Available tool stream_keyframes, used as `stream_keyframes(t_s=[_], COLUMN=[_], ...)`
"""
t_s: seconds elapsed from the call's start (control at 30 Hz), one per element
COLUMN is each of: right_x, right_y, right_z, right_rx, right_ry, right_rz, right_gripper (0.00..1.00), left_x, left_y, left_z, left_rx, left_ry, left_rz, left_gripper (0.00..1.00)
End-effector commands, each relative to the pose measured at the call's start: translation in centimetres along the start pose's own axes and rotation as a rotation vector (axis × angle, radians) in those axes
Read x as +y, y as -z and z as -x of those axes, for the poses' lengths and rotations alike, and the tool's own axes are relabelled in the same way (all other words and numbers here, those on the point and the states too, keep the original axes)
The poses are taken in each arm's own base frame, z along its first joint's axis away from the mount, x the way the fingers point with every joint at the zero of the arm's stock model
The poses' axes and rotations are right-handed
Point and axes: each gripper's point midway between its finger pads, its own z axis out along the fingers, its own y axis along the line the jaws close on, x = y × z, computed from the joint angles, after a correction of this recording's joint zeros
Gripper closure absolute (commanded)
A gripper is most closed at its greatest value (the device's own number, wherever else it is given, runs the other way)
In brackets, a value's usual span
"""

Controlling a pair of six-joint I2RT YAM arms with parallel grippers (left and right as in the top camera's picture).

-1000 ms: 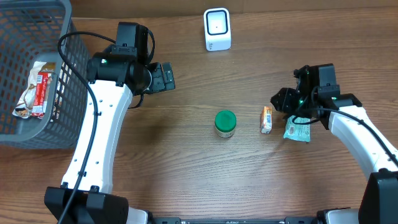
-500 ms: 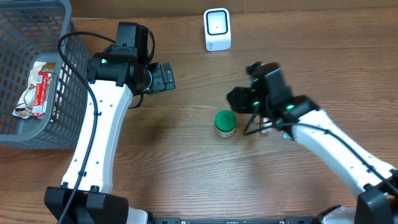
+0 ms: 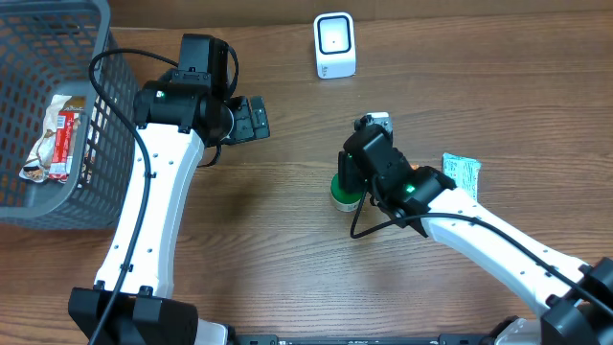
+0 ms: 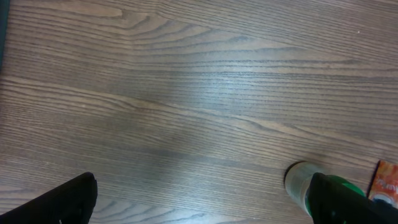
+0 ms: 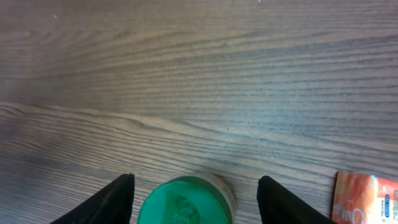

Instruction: Scan the item barcode

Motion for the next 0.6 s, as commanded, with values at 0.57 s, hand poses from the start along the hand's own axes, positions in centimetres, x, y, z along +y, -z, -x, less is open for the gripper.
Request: stream_keyframes(t_s=[0.57], right_x=[0.3], right_y=[-3.2], right_z=[-3.9], right_rx=[0.118], right_ry=[0.077], right_rz=[-0.065], right_gripper=[0.32], left_x=[0.0], left_y=[0.4], left_z=[0.4], left_rx=[-0.020], left_ry=[0.002], left_rz=[0.006], left_gripper=[0.00])
